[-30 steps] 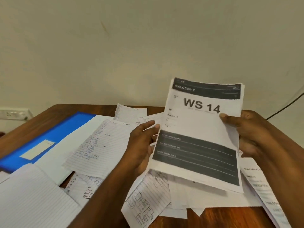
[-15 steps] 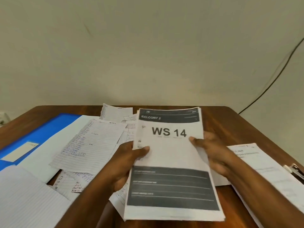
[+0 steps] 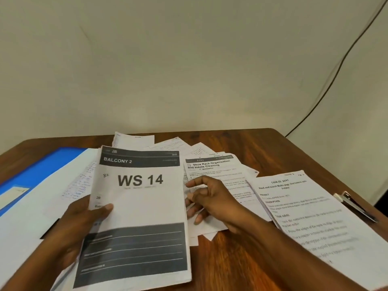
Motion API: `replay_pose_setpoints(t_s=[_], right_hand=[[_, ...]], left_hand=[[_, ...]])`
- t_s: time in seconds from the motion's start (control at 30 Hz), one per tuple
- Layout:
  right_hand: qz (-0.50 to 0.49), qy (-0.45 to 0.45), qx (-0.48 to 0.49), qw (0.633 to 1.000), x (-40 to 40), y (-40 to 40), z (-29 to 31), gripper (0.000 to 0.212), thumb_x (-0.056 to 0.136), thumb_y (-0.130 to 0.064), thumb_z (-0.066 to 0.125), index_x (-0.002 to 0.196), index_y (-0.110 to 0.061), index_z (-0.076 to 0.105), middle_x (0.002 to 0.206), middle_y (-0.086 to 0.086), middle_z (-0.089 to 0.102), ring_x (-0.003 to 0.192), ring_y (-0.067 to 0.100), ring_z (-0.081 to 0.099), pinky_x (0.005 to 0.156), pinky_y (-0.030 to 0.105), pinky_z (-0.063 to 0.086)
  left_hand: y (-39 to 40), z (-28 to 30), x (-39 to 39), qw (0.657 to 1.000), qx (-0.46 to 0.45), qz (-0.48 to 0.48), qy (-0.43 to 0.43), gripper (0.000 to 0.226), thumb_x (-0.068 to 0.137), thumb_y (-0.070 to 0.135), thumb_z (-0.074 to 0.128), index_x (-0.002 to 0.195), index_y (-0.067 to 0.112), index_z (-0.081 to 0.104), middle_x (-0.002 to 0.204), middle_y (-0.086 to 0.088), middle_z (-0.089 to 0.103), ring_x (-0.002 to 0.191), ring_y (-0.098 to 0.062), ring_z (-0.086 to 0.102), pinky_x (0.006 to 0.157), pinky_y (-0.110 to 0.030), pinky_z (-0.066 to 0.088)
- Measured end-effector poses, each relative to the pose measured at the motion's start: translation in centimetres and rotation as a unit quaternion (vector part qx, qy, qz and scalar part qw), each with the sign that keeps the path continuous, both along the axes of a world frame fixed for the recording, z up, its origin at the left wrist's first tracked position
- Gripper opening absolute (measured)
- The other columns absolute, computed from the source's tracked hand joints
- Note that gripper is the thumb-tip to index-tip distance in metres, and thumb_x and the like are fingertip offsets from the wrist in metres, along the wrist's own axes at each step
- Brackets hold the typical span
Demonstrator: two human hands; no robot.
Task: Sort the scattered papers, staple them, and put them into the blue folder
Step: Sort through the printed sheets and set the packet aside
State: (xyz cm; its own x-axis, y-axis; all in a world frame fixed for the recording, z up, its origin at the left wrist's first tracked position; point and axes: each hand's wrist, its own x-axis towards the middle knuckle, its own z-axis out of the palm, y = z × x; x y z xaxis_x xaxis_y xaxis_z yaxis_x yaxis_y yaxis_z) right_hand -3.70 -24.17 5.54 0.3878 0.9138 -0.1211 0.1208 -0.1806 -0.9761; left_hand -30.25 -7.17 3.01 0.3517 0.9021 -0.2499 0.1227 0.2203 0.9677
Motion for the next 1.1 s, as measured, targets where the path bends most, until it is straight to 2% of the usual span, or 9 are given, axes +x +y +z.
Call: replay_pose_setpoints(t_s=[0.1, 0.17, 0.23, 0.33, 0.43, 0.53, 0.8, 0.93, 1.1], right_hand=[[-0.015, -0.062, -0.001, 0.998, 1.3, 0.0, -0.2, 0.022, 0.100, -0.010, 0.067, 0.119, -0.017, 0.061, 0.094, 0.008, 0.080, 0.081, 0.028, 0.077, 0.072, 0.044, 0.063], [-0.026, -0.219, -0.018, 0.975, 2.5, -0.3, -0.7, 0.031, 0.092, -0.028, 0.079, 0.118, -0.027, 0.063, 0.101, -0.006, 0.079, 0.088, 0.015, 0.075, 0.088, 0.042, 0.063], [-0.022, -0.362, -0.041, 0.931, 3.2, -0.9, -1.0, 0.055, 0.082, -0.057, 0.081, 0.128, -0.036, 0.060, 0.124, -0.015, 0.070, 0.107, 0.007, 0.067, 0.100, 0.037, 0.057], [0.036, -0.447, -0.122, 0.886, 3.2, -2.1, -1.0, 0.092, 0.075, -0.085, 0.063, 0.152, -0.042, 0.038, 0.162, -0.018, 0.037, 0.145, 0.011, 0.040, 0.120, 0.040, 0.035], [0.090, -0.485, -0.200, 0.847, 2.7, -2.9, -1.6, 0.105, 0.079, -0.095, 0.040, 0.163, -0.037, 0.014, 0.174, -0.010, 0.009, 0.159, 0.018, 0.013, 0.128, 0.049, 0.012], [0.106, -0.512, -0.210, 0.826, 1.7, -3.2, -2.1, 0.106, 0.083, -0.094, 0.032, 0.165, -0.033, 0.004, 0.175, -0.005, -0.002, 0.161, 0.019, 0.000, 0.128, 0.049, 0.000], [0.162, -0.554, -0.141, 0.804, -3.5, -4.0, -3.0, 0.097, 0.091, -0.087, 0.032, 0.165, -0.028, 0.008, 0.174, 0.009, 0.006, 0.160, 0.026, 0.007, 0.128, 0.050, 0.010], [0.171, -0.502, -0.080, 0.844, -4.4, -3.7, -1.9, 0.082, 0.094, -0.081, 0.039, 0.160, -0.037, 0.020, 0.170, -0.001, 0.023, 0.156, 0.021, 0.020, 0.126, 0.047, 0.020], [0.062, -0.517, -0.203, 0.829, 0.7, -2.1, -0.7, 0.104, 0.083, -0.094, 0.014, 0.166, -0.030, 0.008, 0.174, 0.011, 0.001, 0.161, 0.030, -0.001, 0.126, 0.060, 0.003]], left_hand=[[0.8, -0.7, -0.3, 1.000, 0.006, 0.021, -0.008, 0.042, 0.088, 0.022, 0.079, 0.128, 0.018, 0.068, 0.120, -0.015, 0.076, 0.112, -0.051, 0.067, 0.102, -0.072, 0.049], [1.4, -1.2, -0.7, 0.999, 0.014, 0.039, -0.026, 0.033, 0.094, 0.014, 0.074, 0.127, 0.014, 0.069, 0.117, -0.017, 0.076, 0.110, -0.050, 0.068, 0.103, -0.070, 0.049], [2.1, -1.7, -1.3, 0.997, 0.011, 0.062, -0.039, 0.030, 0.097, 0.009, 0.069, 0.127, 0.013, 0.069, 0.118, -0.018, 0.076, 0.108, -0.050, 0.068, 0.103, -0.069, 0.049], [2.9, -2.3, -1.8, 0.994, 0.004, 0.085, -0.063, 0.034, 0.098, 0.009, 0.068, 0.132, 0.013, 0.067, 0.121, -0.019, 0.074, 0.109, -0.050, 0.068, 0.101, -0.068, 0.050], [3.0, -2.4, -1.8, 0.993, 0.009, 0.085, -0.076, 0.035, 0.099, 0.007, 0.066, 0.134, 0.012, 0.066, 0.119, -0.018, 0.074, 0.105, -0.047, 0.069, 0.089, -0.057, 0.055], [3.2, -2.6, -1.9, 0.993, 0.007, 0.076, -0.093, 0.035, 0.100, 0.008, 0.065, 0.134, 0.013, 0.065, 0.117, -0.016, 0.075, 0.104, -0.047, 0.069, 0.085, -0.054, 0.056], [4.6, -3.9, -2.5, 0.991, -0.009, 0.089, -0.096, 0.038, 0.098, 0.015, 0.069, 0.135, 0.016, 0.065, 0.122, -0.017, 0.074, 0.109, -0.049, 0.068, 0.089, -0.059, 0.056], [4.8, -4.1, -2.6, 0.992, -0.004, 0.087, -0.094, 0.039, 0.097, 0.016, 0.070, 0.136, 0.017, 0.065, 0.122, -0.016, 0.075, 0.110, -0.049, 0.068, 0.089, -0.059, 0.057], [4.7, -3.8, -2.8, 0.993, 0.005, 0.092, -0.074, 0.039, 0.098, 0.018, 0.068, 0.136, 0.017, 0.062, 0.122, -0.013, 0.074, 0.110, -0.045, 0.068, 0.088, -0.060, 0.056]])
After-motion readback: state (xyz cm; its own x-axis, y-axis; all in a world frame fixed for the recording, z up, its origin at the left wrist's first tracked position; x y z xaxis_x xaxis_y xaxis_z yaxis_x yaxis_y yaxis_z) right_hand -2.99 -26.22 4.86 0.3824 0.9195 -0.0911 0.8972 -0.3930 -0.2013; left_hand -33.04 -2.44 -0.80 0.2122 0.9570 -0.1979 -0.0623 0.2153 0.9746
